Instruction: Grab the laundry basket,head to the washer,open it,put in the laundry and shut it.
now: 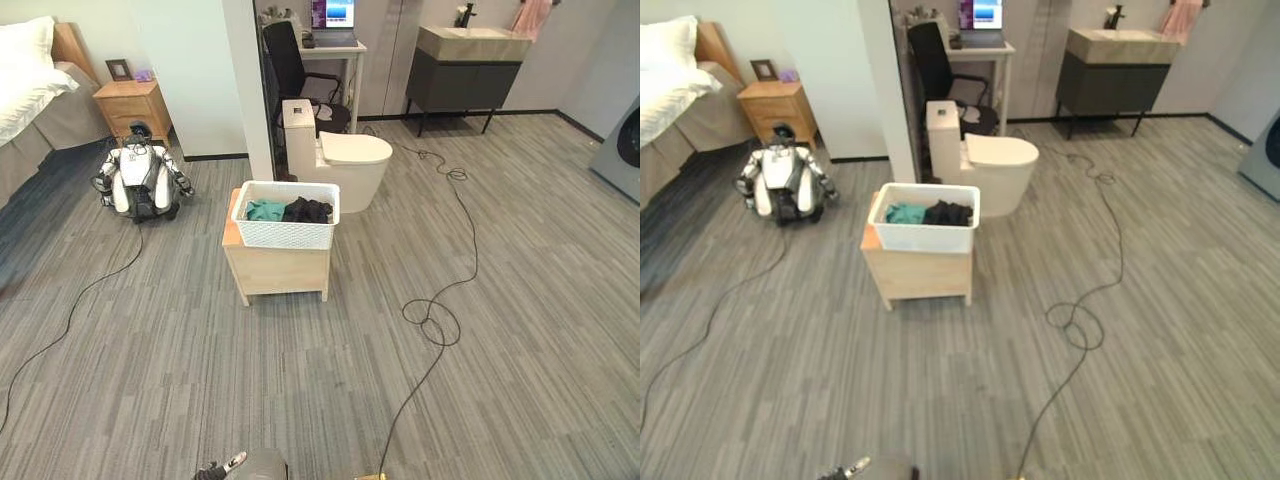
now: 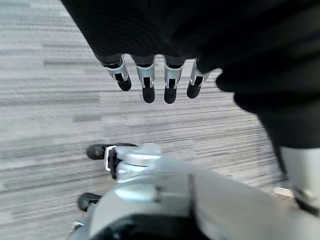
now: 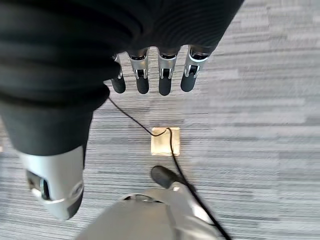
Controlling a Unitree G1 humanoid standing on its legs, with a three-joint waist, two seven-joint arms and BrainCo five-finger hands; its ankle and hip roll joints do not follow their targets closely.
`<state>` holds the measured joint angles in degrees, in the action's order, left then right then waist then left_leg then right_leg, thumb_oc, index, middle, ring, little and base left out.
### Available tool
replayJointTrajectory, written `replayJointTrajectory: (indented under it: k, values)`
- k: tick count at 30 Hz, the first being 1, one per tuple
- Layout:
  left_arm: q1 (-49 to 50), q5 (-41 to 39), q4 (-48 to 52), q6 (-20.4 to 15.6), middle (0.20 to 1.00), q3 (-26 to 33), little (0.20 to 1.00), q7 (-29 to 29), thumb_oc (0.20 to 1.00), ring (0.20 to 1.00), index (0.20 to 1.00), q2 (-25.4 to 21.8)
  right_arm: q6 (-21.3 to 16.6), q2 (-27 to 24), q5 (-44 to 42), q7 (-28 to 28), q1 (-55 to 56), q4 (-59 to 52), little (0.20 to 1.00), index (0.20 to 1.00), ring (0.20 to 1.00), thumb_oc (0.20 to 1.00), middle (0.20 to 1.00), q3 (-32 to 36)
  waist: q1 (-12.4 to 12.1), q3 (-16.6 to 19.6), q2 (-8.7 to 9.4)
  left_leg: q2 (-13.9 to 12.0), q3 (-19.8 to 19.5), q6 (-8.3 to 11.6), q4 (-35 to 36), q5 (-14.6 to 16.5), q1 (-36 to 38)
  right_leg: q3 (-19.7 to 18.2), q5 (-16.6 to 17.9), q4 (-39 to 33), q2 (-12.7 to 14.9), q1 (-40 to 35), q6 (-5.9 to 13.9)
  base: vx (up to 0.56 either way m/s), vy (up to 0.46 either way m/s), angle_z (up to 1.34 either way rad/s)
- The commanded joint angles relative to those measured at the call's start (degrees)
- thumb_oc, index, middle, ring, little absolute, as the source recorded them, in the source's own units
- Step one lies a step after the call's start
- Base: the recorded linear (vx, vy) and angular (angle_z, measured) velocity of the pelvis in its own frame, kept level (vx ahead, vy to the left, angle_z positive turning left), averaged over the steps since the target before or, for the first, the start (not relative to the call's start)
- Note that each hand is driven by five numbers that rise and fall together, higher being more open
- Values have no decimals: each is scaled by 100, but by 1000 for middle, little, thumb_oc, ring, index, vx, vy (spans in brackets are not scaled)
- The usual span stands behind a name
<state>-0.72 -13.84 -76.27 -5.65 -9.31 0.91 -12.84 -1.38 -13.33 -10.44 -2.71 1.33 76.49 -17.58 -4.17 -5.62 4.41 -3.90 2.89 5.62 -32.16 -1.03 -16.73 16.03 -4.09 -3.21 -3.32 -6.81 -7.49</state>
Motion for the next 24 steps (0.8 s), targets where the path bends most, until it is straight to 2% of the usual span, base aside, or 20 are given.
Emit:
replayJointTrajectory:
  k: [1, 4, 5, 7, 9, 11, 12, 14, 15, 16, 17, 18, 20, 21, 22, 24]
  values:
    - [-34, -111, -18, -46, 1000, -268, 1000, -26, 1000, 1000, 1000, 75, -23, -224, -76, -20, -16, 10, 1000, 1000, 1000, 1000, 1000, 35, -15, 46, -46, -125, -51, -191, 1582, -107, 235, -186, -384, 96, 374, -235, 834, 139, 38, 1]
    - [-44, -91, -50, -68, 1000, -302, 1000, 2, 1000, 1000, 1000, 20, -32, -217, -64, -3, -2, -32, 1000, 1000, 1000, 1000, 1000, -2, -100, 29, -66, -144, -123, -52, 2392, -625, -20, -299, -567, 157, 284, -365, 847, 250, 75, 1]
    - [-25, -86, -20, -77, 1000, -316, 1000, 1, 1000, 1000, 1000, 14, -12, -198, 1, 0, 5, 3, 1000, 1000, 1000, 1000, 1000, -31, -146, 17, -78, -195, 11, 9, 2610, -786, -209, -360, -687, 180, 281, -500, 862, 264, 94, 1]
    - [1, -100, -6, -80, 1000, -290, 1000, 0, 1000, 1000, 1000, 5, 1, -192, 45, -21, 6, 49, 1000, 1000, 1000, 1000, 1000, -30, -204, 26, -77, -212, 82, 29, 2547, -842, -308, -408, -749, 205, 315, -612, 899, 340, 155, -16]
    - [84, -80, -2, -68, 1000, -240, 1000, -20, 1000, 1000, 1000, 2, 26, -168, 109, -30, 30, 88, 1000, 1000, 1000, 1000, 1000, -2, -250, 132, -101, -239, 194, -38, 2571, -825, -196, -453, -860, 257, 372, -745, 945, 362, 183, -41]
    - [103, -18, -48, -51, 1000, -224, 1000, -42, 1000, 1000, 1000, -5, 40, -142, 112, -46, 20, 129, 1000, 1000, 1000, 1000, 1000, 50, -294, 218, -37, -160, 243, -146, 2165, -665, -331, -449, -905, 395, 574, -837, 997, 316, 189, -27]
    - [109, 23, -75, -53, 1000, -222, 1000, -50, 1000, 1000, 1000, -14, 38, -126, 101, -60, 15, 118, 1000, 1000, 1000, 1000, 1000, 77, -313, 264, 10, -88, 304, -235, 1936, -470, -358, -469, -884, 488, 705, -884, 1081, 417, 264, 10]
    - [111, 128, -77, -52, 1000, -242, 1000, -65, 1000, 1000, 1000, -51, 22, -101, 96, -81, 25, 75, 1000, 1000, 1000, 1000, 1000, 127, -334, 354, 76, 68, 388, -412, 1817, -186, -263, -485, -705, 855, 926, -794, 1237, 395, 287, -5]
    - [102, 185, -79, -45, 1000, -265, 1000, -66, 1000, 1000, 1000, -61, 20, -99, 106, -77, 29, 64, 1000, 1000, 1000, 1000, 1000, 135, -328, 372, 106, 178, 440, -512, 1824, -57, -171, -510, -442, 1192, 1017, -679, 1330, 362, 346, -3]
    - [75, 250, -40, -42, 1000, -312, 1000, -60, 1000, 1000, 1000, -111, 5, -109, 104, -84, -3, 17, 1000, 1000, 1000, 1000, 1000, 140, -300, 347, 135, 339, 478, -649, 1873, 84, -22, -590, 80, 1766, 1156, -438, 1462, 376, 454, 19]
    - [34, 290, 98, -56, 1000, -389, 1000, -45, 1000, 1000, 1000, -189, 14, -136, 69, -84, -95, -165, 1000, 1000, 1000, 1000, 1000, 122, -205, 237, 75, 471, 501, -835, 1982, 234, 221, -756, 804, 2836, 1260, 110, 1572, 253, 342, 8]
    - [33, 290, 98, -56, 1000, -389, 1000, -45, 1000, 1000, 1000, -188, 14, -137, 69, -84, -95, -165, 1000, 1000, 1000, 1000, 1000, 123, -210, 249, 66, 460, 502, -833, 1992, 224, 211, -760, 816, 2828, 1249, 123, 1569, 217, 298, -17]
    - [-53, 325, 279, -61, 1000, -489, 1000, -4, 1000, 1000, 1000, -256, -4, -147, 60, -58, -175, -322, 1000, 1000, 1000, 1000, 1000, 104, -81, 84, -107, 502, 516, -979, 2171, 372, 601, -636, 1217, 3670, 1400, 675, 1626, 203, 251, -38]
    - [-124, 286, 349, -81, 1000, -527, 1000, 46, 1000, 1000, 1000, -276, -18, -148, 46, -36, -224, -378, 1000, 1000, 1000, 1000, 1000, 80, -2, -12, -230, 471, 480, -1011, 2303, 392, 838, -508, 1149, 3995, 1442, 1093, 1568, 243, 235, -10]
    - [-156, 269, 397, -89, 1000, -549, 1000, 59, 1000, 1000, 1000, -283, -22, -154, 31, -33, -230, -401, 1000, 1000, 1000, 1000, 1000, 73, 66, -55, -285, 472, 437, -1013, 2379, 401, 988, -412, 970, 3868, 1425, 1297, 1510, 284, 159, -1]
    - [-240, 297, 422, -113, 1000, -613, 1000, 63, 1000, 1000, 1000, -267, -23, -165, 25, -37, -207, -399, 1000, 1000, 1000, 1000, 1000, 32, 217, -130, -336, 491, 325, -939, 2585, 441, 1329, -220, 529, 3111, 1299, 1544, 1397, 296, 38, 27]
